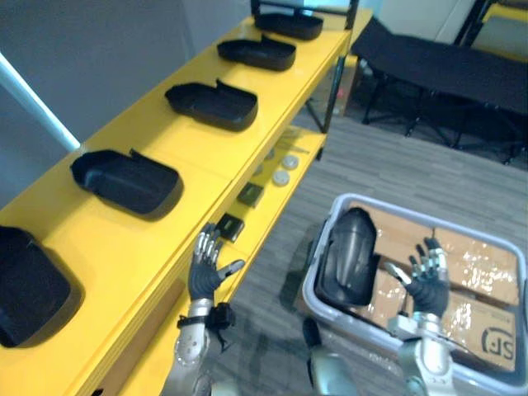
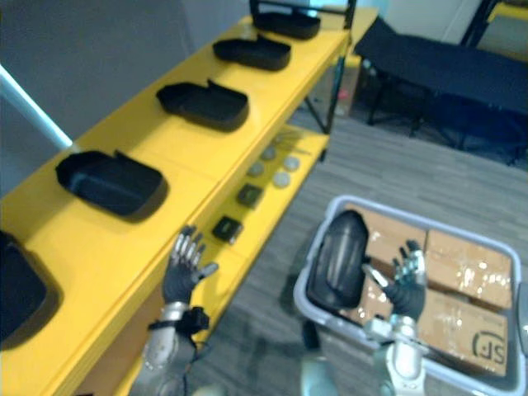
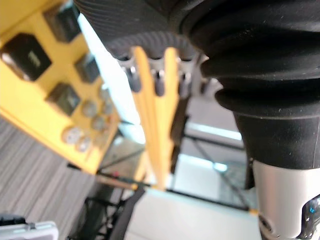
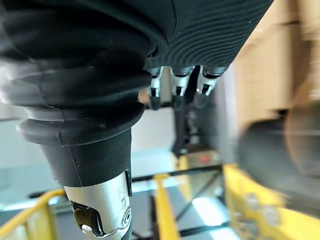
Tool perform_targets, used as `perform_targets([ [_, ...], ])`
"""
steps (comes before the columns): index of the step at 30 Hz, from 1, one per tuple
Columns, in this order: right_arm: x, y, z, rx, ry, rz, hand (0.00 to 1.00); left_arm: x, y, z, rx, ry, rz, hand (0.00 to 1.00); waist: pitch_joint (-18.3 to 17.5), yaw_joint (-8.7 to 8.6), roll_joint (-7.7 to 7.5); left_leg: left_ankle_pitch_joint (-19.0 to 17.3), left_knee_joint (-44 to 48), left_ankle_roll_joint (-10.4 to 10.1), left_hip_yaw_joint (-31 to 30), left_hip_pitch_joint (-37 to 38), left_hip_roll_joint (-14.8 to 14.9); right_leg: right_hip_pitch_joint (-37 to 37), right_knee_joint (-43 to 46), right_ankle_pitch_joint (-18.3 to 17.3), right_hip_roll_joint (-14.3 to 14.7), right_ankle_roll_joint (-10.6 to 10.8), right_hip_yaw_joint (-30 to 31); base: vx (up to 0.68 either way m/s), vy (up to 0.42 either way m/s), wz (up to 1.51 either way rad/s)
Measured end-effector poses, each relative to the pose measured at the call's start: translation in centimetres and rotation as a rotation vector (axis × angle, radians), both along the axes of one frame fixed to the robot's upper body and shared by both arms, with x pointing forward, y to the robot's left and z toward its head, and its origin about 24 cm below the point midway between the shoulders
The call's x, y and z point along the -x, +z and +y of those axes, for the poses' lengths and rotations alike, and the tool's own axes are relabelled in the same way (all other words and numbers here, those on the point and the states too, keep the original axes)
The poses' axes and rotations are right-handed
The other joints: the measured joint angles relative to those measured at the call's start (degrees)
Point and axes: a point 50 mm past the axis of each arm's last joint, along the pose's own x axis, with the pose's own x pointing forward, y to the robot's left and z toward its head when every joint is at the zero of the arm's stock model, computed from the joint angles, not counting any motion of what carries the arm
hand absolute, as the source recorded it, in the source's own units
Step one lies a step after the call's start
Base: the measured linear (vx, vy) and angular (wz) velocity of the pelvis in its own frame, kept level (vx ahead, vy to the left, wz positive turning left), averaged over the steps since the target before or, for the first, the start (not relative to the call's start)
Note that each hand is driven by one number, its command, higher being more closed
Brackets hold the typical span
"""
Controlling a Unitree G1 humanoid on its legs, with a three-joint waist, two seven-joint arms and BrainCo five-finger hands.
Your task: Walk over and take plastic housings, then place them on the shelf
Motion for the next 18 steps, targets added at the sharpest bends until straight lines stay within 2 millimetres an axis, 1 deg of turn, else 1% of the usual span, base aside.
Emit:
perform_targets([
  [1, 0.5, -0.4, 0.3, -0.021, -0.013, 0.013, 0.00, 0.2, 0.0, 0.1, 0.000, 0.002, 0.002, 0.00, 0.04, -0.15, -0.06, -1.98, -0.43, -0.07, -0.91, 0.53, -0.60, 0.01, -0.29, 0.71, -0.09, 0.91, 0.49, -0.22, 0.251, -0.36],
  [2, 1.0, -0.7, 0.6, -0.042, -0.020, 0.016, 0.00, 0.2, 0.0, 0.2, 0.000, 0.000, -0.001, 0.00, 0.69, -0.26, -0.80, -3.06, -1.14, -0.72, -0.68, 1.42, -1.65, -0.02, -0.32, 1.75, -0.61, 1.42, 0.52, -0.30, 0.190, -0.43],
  [3, 1.4, -1.0, 1.3, -0.066, 0.002, 0.024, 0.00, 0.2, 0.0, 0.4, 0.003, 0.000, 0.000, 0.00, 2.04, 0.02, -2.96, -3.41, -1.46, -0.48, 0.35, 2.08, -3.34, -0.09, -1.44, 5.82, -1.58, 0.89, -0.81, -0.36, 0.159, -0.52],
  [4, 1.5, -1.0, 1.7, -0.071, 0.033, 0.020, 0.00, 0.3, 0.0, 0.6, -0.002, 0.009, 0.003, 0.00, 2.28, 0.18, -3.64, -3.50, -1.76, 0.11, 1.44, 1.85, -3.21, -0.06, -3.70, 9.48, -1.85, 0.50, -2.16, -0.43, 0.080, -0.78],
  [5, 1.5, -0.8, 2.2, -0.077, 0.077, 0.007, 0.00, 0.7, -0.2, 1.1, -0.011, 0.026, 0.016, 0.00, 2.49, 1.10, -3.81, -3.33, -2.09, 0.72, 3.70, 1.41, -3.21, -0.51, -5.92, 13.49, -2.38, -0.04, -4.71, -0.43, 0.041, -0.74],
  [6, 1.5, -0.6, 2.5, -0.079, 0.110, -0.008, 0.00, 0.8, -0.7, 1.4, -0.027, 0.036, 0.047, 0.00, 2.45, 0.82, -3.97, -2.13, -2.18, 1.85, 5.53, 0.17, -2.55, -2.35, 1.20, 7.09, -2.10, -2.74, -9.07, -0.45, 0.046, -0.67],
  [7, 1.3, -0.4, 2.6, -0.082, 0.124, -0.022, 0.00, 0.6, -0.6, 1.5, -0.030, 0.036, 0.047, 0.00, 2.36, 0.78, -3.74, 0.12, -3.90, 2.33, 6.02, -0.85, -2.16, -3.23, 9.38, 0.05, -2.66, -4.49, -12.34, -0.33, 0.043, -0.37],
  [8, 1.2, -0.3, 2.6, -0.081, 0.125, -0.029, 0.00, 0.5, -0.5, 1.5, -0.030, 0.037, 0.041, 0.00, 2.32, 0.92, -3.65, 1.65, -5.52, 2.50, 6.10, -1.17, -2.09, -3.29, 12.63, -2.92, -3.39, -4.36, -13.55, -0.25, 0.057, -0.23],
  [9, 0.9, -0.1, 2.8, -0.083, 0.127, -0.045, 0.00, 0.3, -0.3, 1.5, -0.030, 0.038, 0.032, 0.00, 1.91, 1.47, -3.30, 4.49, -8.72, 2.51, 6.36, -1.74, -1.99, -2.77, 16.90, -7.25, -5.17, -4.50, -15.46, -0.21, 0.050, -0.28],
  [10, 0.2, 0.1, 3.3, -0.090, 0.142, -0.064, 0.00, 0.3, -0.2, 1.6, -0.032, 0.041, 0.032, 0.00, 1.38, 1.66, -3.38, 6.86, -11.51, 2.58, 7.05, -2.54, -1.95, -2.02, 19.29, -9.63, -7.65, -5.38, -15.82, -0.21, 0.040, -0.39],
  [11, -0.2, 0.2, 3.6, -0.094, 0.148, -0.070, 0.00, 0.3, -0.3, 1.6, -0.034, 0.041, 0.039, 0.00, 0.97, 1.91, -3.46, 7.42, -12.59, 2.62, 7.47, -3.10, -1.94, -1.92, 20.11, -10.03, -9.12, -5.84, -16.00, -0.19, -0.005, -0.51],
  [12, -0.9, 0.3, 4.3, -0.104, 0.160, -0.078, 0.00, 0.2, -0.4, 1.7, -0.041, 0.036, 0.056, 0.00, 0.86, 2.74, -3.42, 8.11, -13.39, 2.51, 8.17, -3.48, -1.48, -0.56, 20.98, -10.37, -12.20, -6.42, -16.83, -0.13, -0.045, -0.39],
  [13, -1.0, 0.3, 4.4, -0.105, 0.160, -0.077, 0.00, 0.3, -0.5, 1.7, -0.042, 0.035, 0.059, 0.00, 0.86, 2.82, -3.42, 8.17, -13.41, 2.43, 8.31, -3.48, -1.41, -0.35, 21.06, -10.43, -12.53, -6.50, -16.86, -0.11, -0.111, -0.51],
  [14, -1.4, -0.2, 5.2, -0.121, 0.170, -0.054, 0.00, 0.5, -0.9, 1.9, -0.055, 0.032, 0.090, 0.00, 0.49, 3.21, -3.42, 8.74, -13.39, 1.51, 9.19, -3.51, -0.07, 1.68, 21.94, -10.51, -15.73, -6.70, -16.97, -0.06, -0.185, -0.30],
  [15, -1.6, -0.4, 5.7, -0.127, 0.180, -0.046, 0.00, 0.7, -1.1, 2.2, -0.064, 0.032, 0.106, 0.00, -0.65, 3.22, -3.45, 9.61, -13.29, 0.07, 9.21, -4.12, 0.99, 2.61, 22.05, -10.47, -17.19, -6.81, -17.00, -0.03, -0.218, -0.31],
  [16, -1.5, -0.5, 5.8, -0.120, 0.184, -0.038, 0.00, 0.8, -1.2, 2.3, -0.053, 0.033, 0.112, 0.00, -0.96, 3.21, -3.48, 9.94, -13.26, -0.53, 9.28, -4.14, 1.71, 3.12, 21.95, -10.43, -17.71, -6.87, -17.02, 0.01, -0.380, -0.09],
  [17, -1.2, -0.8, 6.0, -0.105, 0.184, -0.017, 0.00, 0.9, -1.4, 2.5, -0.038, 0.030, 0.123, 0.00, -1.55, 3.21, -3.45, 10.49, -13.08, -1.59, 9.28, -4.30, 3.25, 3.89, 21.21, -10.44, -17.82, -6.90, -16.97, 0.02, -0.457, -0.10],
  [18, -1.0, -0.9, 6.0, -0.088, 0.180, -0.005, 0.00, 1.0, -1.5, 2.5, -0.042, 0.020, 0.129, 0.00, -2.68, 3.18, -3.77, 11.36, -12.91, -3.14, 9.17, -5.19, 4.64, 3.86, 19.33, -10.49, -17.49, -6.59, -17.15, 0.03, -0.492, -0.09],
])
